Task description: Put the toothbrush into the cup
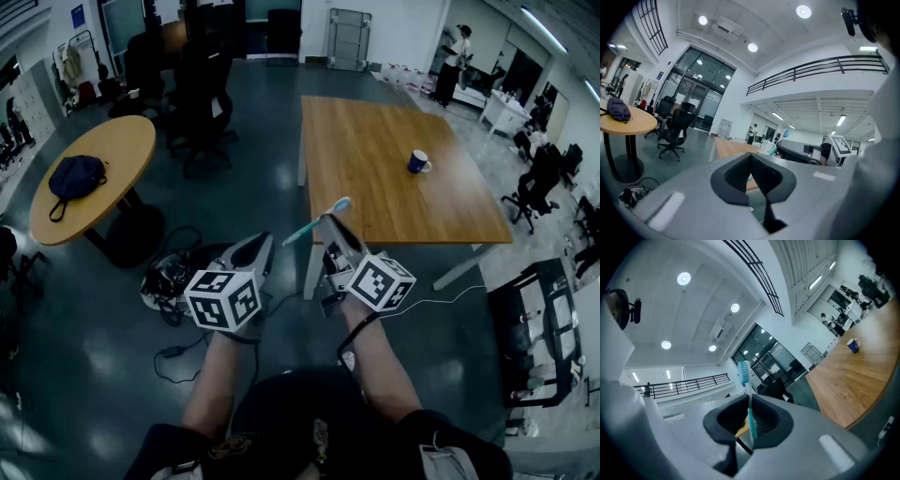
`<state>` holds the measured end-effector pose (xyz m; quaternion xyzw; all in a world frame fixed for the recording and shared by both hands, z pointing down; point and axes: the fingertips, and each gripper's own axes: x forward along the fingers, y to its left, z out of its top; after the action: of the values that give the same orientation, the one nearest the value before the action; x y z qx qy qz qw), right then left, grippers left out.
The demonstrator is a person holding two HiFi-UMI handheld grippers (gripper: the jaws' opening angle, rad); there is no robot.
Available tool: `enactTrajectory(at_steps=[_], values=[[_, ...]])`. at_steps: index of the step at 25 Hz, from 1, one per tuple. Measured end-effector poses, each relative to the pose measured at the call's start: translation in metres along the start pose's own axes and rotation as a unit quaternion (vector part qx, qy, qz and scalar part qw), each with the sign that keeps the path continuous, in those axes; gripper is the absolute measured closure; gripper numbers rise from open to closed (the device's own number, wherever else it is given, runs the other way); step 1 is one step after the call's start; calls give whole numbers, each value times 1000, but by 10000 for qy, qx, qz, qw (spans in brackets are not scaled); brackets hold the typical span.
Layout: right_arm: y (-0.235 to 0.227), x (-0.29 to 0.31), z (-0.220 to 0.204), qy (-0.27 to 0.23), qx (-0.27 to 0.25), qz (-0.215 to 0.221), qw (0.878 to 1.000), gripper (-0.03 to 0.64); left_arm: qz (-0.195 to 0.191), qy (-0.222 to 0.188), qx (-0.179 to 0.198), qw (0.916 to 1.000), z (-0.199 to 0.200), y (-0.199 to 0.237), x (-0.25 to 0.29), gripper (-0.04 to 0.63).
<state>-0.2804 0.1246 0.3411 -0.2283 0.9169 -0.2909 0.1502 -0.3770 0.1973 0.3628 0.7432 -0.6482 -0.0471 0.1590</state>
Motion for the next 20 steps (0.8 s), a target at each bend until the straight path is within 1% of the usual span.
enactTrajectory(at_steps=[8, 12, 20], values=[[-1, -2, -2, -4, 47, 7, 10000, 586, 12, 55, -19, 10000, -6, -2, -1, 588], [-5, -3, 0, -56, 124, -60, 9999, 586, -26, 79, -17, 10000, -6, -3, 2, 588], [-14, -9, -1, -95, 101, -195, 9997, 586, -155, 171, -22, 9997, -13, -3, 9, 588]])
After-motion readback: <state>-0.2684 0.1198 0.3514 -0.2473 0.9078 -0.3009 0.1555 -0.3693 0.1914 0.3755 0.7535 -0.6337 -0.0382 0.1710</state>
